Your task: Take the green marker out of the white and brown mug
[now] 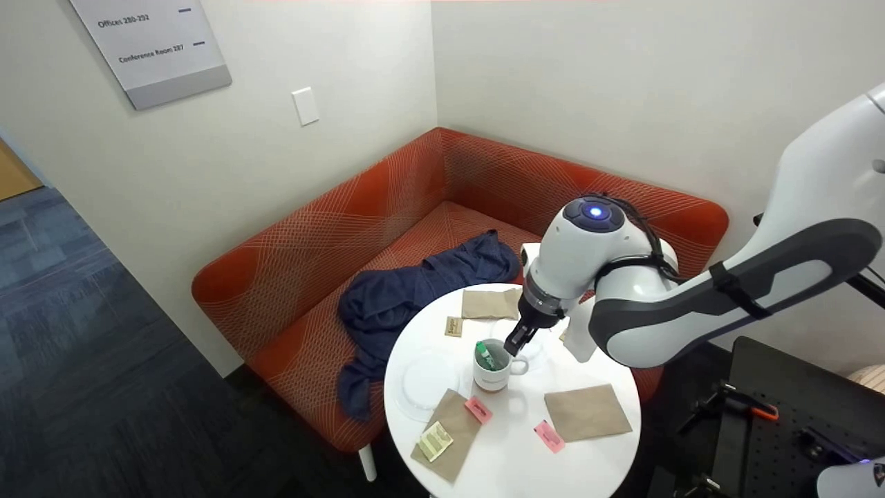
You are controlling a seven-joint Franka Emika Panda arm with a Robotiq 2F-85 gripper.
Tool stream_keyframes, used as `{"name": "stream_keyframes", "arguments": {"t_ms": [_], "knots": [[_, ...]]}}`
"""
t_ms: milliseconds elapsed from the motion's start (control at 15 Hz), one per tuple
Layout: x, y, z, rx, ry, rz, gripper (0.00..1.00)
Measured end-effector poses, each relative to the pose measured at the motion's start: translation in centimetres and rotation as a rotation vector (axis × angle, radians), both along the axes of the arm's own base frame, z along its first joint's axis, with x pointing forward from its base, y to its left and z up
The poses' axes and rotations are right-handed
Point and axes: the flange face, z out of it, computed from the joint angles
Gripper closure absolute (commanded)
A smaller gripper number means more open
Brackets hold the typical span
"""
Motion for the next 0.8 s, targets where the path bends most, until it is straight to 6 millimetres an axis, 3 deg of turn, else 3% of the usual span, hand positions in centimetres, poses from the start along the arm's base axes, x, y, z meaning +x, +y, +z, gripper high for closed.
{"name": "stream_keyframes", "arguments": {"t_ms": [400,800], "knots": [[2.0,-0.7,-2.0,-0.005,0.013,-0.017,0.46],[2.8,-1.4,-4.5,-0.007,0.046,-0.039,0.46]]}}
